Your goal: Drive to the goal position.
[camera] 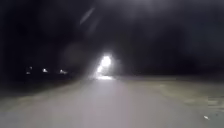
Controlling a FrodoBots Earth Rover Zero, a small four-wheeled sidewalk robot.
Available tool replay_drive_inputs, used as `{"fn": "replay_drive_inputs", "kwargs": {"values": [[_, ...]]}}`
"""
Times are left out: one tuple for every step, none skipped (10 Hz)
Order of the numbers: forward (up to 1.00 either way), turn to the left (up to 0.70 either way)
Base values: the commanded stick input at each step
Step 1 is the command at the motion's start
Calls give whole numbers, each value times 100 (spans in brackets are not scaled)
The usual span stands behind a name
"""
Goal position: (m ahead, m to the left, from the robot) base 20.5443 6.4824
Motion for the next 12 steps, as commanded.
{"fn": "replay_drive_inputs", "kwargs": {"values": [[100,4],[100,5],[100,8],[100,11],[100,6],[100,5],[100,5],[100,4],[100,4],[100,4],[100,4],[100,4]]}}
